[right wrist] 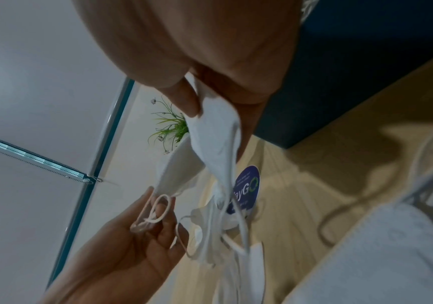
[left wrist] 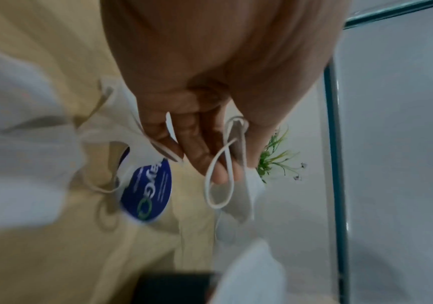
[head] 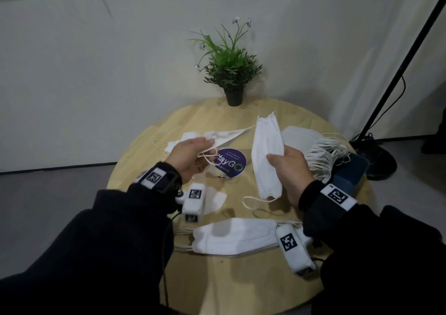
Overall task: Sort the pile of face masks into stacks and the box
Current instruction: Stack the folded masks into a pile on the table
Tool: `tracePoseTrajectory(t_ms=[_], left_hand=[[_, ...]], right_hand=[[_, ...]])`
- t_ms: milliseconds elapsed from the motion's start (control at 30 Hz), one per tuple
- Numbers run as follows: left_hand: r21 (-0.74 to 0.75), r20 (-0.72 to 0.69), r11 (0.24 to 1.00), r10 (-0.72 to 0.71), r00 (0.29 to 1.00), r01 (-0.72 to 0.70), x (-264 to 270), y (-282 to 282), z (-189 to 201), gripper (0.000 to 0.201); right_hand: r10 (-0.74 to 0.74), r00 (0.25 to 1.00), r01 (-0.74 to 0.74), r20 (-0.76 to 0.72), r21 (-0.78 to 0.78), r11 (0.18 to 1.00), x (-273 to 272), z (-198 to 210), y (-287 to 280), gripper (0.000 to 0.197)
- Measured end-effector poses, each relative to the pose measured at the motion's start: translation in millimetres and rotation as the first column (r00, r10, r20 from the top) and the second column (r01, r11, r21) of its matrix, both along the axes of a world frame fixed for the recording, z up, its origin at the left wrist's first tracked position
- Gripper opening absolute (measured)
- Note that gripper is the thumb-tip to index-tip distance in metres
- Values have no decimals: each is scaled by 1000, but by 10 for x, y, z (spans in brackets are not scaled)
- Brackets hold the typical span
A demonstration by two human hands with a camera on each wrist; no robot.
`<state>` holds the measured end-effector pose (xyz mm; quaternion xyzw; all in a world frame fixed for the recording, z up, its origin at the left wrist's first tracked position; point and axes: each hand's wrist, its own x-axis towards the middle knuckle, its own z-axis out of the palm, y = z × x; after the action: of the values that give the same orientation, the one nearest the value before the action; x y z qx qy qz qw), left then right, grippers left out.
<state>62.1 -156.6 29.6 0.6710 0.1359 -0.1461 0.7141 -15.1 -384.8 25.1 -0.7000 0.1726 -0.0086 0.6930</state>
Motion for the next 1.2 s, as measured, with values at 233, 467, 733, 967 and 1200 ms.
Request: tracePoseTrajectory(t_ms=[233,467,733,967,1200], left_hand=[[-335,-256,936,19,967,-107,-562,141,-141,24],[191,61,914,-374,925,357,-782,-45,89,16],[606,254,778,-386,887,165,-451,301,-5,17],[338,327,923,-300,896,185,-481,185,10,45],[207,276,978,-78,958,20,-423,277,22,16]], right_hand=[[131,984,-110,-120,170,979,23,-190,224,25],[196,980,-171,-26,389,905,87,-237,450,53],[-46,988,41,150,38,998,47,-101,359,32],[225,960,-235,170,44,971,-97,-69,356,43],[73,993,-85,89,135,987,-69,-98,281,22]])
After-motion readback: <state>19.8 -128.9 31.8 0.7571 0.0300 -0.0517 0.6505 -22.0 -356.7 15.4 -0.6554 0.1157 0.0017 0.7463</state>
